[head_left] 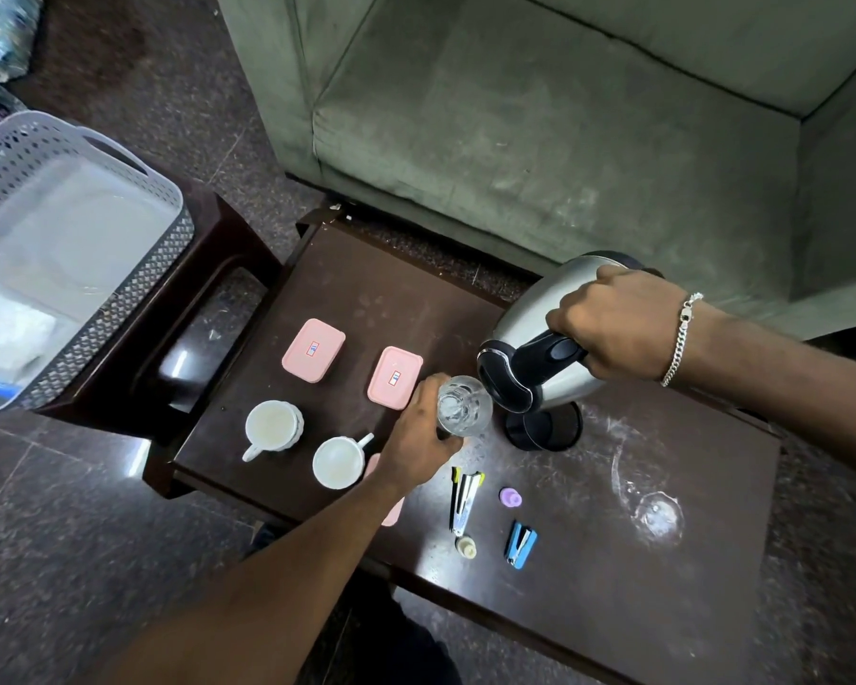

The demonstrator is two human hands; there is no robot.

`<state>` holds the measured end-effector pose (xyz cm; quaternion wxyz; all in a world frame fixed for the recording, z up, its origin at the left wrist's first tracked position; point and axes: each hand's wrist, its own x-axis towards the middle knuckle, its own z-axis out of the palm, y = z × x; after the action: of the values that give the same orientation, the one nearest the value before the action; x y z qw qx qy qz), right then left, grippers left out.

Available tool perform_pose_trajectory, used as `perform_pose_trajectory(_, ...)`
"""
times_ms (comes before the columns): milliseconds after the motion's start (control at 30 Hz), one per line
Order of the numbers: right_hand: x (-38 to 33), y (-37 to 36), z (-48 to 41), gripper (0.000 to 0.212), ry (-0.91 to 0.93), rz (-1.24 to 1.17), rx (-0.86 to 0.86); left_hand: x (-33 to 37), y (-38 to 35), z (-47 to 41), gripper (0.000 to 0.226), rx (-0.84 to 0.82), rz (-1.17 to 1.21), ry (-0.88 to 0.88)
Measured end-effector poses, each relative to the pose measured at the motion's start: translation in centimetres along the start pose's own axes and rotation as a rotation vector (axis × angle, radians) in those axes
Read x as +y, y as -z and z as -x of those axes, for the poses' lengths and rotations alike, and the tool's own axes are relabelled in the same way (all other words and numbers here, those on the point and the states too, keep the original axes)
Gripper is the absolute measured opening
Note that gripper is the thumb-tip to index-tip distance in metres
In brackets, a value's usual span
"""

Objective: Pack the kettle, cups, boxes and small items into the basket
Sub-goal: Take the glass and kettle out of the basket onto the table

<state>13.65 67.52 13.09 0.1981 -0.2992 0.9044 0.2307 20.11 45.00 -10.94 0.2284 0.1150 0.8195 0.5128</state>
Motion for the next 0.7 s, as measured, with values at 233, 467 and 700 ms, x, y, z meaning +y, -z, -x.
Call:
perform_pose_trajectory(233,-0.4,-0.2,-0.5,0.013,0.012,-0.009,0.012,0.3,0.3,0.1,0.077,0.019,0.008,0.029)
perform_pose_trajectory(467,-0.7,0.2,-0.7,0.009,0.018,-0.007,0.009,0.5,0.9,0.0,0.073,0.006,0.017,0.039)
perform_pose_trajectory(700,-1.0,0.5,-1.0,0.007,0.033,0.003,0.001,0.7,1.1,-0.1,0.070,-0.008,0.015,0.041)
